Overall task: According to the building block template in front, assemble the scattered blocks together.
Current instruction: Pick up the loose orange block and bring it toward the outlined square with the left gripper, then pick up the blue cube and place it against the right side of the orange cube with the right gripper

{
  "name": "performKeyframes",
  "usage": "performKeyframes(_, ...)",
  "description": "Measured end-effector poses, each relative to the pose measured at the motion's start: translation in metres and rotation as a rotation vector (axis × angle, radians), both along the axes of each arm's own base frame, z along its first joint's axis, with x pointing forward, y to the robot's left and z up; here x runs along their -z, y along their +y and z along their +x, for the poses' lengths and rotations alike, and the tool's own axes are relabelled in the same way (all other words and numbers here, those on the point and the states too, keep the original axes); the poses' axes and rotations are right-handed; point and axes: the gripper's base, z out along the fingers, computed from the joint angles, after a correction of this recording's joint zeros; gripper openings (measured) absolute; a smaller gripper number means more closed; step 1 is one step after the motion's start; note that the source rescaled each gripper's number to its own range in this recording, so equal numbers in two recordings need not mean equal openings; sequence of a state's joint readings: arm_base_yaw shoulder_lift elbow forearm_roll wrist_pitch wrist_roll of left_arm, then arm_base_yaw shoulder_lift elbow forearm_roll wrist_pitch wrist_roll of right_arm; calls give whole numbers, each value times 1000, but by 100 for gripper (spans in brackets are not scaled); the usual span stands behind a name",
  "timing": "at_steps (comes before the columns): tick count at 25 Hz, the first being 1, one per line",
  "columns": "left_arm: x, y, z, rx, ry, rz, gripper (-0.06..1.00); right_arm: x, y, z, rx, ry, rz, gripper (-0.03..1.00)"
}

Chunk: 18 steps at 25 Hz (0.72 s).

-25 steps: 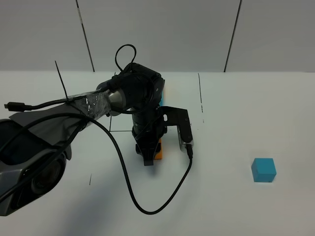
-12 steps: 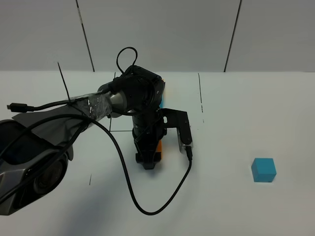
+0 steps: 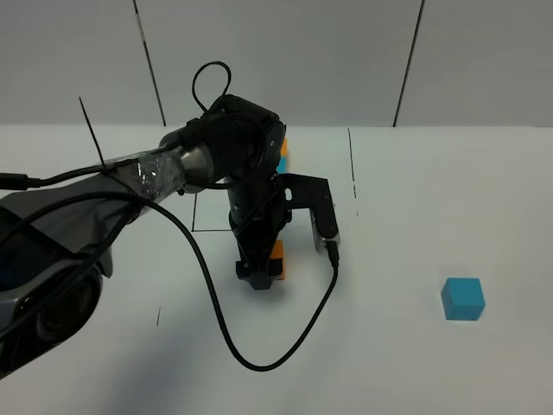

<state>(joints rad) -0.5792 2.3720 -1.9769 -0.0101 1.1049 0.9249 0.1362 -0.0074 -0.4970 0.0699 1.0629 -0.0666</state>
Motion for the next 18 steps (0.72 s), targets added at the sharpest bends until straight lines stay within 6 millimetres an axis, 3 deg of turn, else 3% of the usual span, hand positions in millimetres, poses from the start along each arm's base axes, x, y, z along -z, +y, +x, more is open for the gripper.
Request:
performKeyframes(6,-37,6,-9,-60,7,-3,85,0,0,0,0,0,0,78)
performKeyframes(11,-77,12,-12,-253,-72,-57,81,0,0,0,0,0,0,78)
performKeyframes(14,-96,28,-8,-378,-103,-86,80,0,0,0,0,0,0,78)
performKeyframes(18,-110,62,5,-579,-114,-102,79,0,0,0,0,0,0,78)
